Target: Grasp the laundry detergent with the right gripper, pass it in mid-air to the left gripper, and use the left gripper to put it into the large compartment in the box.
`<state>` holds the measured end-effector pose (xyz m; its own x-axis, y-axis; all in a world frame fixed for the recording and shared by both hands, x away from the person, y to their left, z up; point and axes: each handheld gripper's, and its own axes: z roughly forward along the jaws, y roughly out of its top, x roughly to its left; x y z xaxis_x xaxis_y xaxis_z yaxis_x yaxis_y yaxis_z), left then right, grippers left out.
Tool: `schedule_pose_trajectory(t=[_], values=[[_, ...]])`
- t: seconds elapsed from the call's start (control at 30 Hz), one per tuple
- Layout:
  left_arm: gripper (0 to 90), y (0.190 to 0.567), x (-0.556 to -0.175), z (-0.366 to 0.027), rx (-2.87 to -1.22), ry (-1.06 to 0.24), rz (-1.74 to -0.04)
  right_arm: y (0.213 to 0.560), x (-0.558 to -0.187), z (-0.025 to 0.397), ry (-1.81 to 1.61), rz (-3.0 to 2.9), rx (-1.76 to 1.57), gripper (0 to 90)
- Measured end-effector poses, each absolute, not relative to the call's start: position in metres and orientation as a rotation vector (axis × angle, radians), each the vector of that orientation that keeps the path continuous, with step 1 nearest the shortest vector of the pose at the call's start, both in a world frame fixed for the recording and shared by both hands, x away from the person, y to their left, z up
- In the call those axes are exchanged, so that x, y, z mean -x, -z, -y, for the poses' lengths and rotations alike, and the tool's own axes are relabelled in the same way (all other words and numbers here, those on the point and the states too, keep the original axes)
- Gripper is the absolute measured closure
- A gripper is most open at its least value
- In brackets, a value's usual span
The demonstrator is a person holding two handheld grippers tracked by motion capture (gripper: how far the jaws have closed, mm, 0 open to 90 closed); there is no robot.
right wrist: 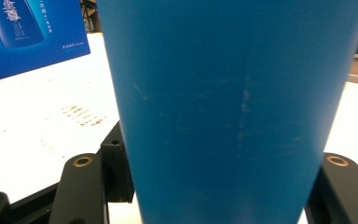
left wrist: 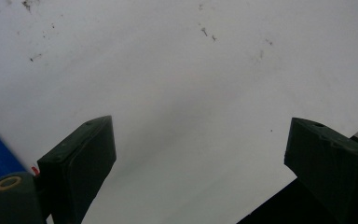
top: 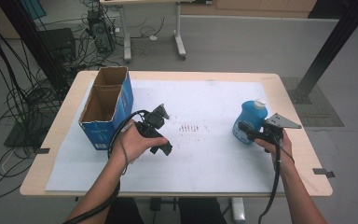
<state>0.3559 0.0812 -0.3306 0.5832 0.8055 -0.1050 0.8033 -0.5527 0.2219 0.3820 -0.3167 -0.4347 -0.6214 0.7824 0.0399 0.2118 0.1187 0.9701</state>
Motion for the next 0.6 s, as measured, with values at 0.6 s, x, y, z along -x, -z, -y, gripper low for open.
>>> schedule_pose_trajectory(t=[0.6], values=[[9.3, 0.3319, -0.3565, -0.0811, -2.569, -0.008, -1.332, 0.4346, -0.3812, 0.3167, -1.51, -1.905, -0.955, 43.8]])
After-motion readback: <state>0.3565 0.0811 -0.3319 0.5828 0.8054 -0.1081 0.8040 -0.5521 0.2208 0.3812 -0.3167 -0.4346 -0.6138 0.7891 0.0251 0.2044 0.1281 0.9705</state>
